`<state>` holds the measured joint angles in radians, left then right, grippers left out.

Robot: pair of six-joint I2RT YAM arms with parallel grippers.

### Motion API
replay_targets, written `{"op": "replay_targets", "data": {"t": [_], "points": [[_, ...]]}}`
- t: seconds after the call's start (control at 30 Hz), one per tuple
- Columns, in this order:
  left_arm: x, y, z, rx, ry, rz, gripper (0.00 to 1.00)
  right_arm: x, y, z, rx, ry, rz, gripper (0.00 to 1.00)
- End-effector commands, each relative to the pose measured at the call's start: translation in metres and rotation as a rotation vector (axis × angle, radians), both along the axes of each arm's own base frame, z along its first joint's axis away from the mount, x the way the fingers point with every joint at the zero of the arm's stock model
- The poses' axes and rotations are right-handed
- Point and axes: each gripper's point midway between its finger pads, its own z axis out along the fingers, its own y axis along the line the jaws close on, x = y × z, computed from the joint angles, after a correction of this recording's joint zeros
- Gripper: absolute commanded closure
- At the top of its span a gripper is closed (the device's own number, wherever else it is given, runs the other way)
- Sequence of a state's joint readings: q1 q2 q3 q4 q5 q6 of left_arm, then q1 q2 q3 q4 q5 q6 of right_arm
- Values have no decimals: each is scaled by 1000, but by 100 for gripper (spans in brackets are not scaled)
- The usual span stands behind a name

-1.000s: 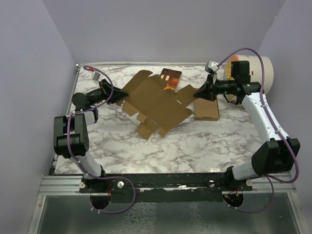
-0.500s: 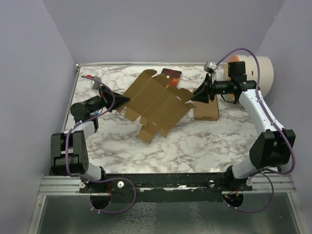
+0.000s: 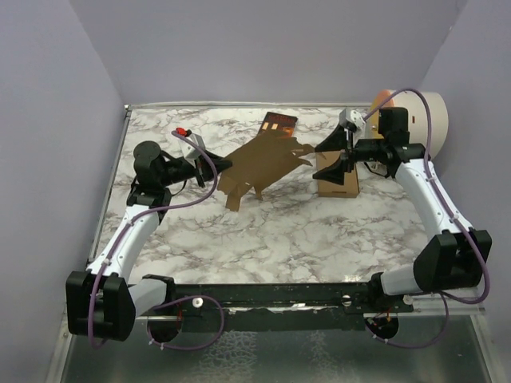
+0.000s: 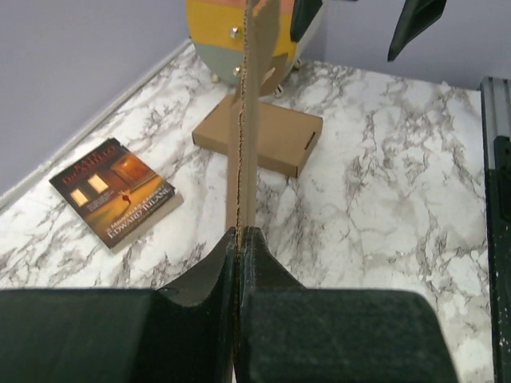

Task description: Fold the paper box

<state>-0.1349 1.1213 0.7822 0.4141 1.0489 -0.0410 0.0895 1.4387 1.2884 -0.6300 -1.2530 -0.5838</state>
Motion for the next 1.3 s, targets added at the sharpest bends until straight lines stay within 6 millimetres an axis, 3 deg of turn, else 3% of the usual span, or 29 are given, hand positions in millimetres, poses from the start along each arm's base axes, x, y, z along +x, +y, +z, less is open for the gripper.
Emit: {"op": "replay_targets", "data": {"t": [0.0,0.17,0.33,0.5,0.63,0.77,0.87,1.03,1.27], "points": [[-2,-2,-11,69,9,-8,100,-11,5,26,77,-256,80,4],[-14,-9,1,60,-8,-60,100,-11,12,36,94,-407,116,1],[-31,-15,22,42,-46,-104,100,-7,27,53,111,-360,172,0],[-48,-18,38,18,-77,-134,100,0,28,73,109,-296,154,0],[-57,-21,41,1,-70,-153,100,-14,31,77,134,-253,194,1],[-63,-25,41,-16,-63,-167,100,-32,35,65,155,-228,234,6],[-66,-29,41,-26,-59,-176,100,-36,39,57,154,-206,237,16],[-66,-35,36,-26,-43,-179,100,-40,44,51,155,-183,257,41],[-62,-36,26,-9,-29,-164,100,-40,47,47,150,-161,260,88]]}}
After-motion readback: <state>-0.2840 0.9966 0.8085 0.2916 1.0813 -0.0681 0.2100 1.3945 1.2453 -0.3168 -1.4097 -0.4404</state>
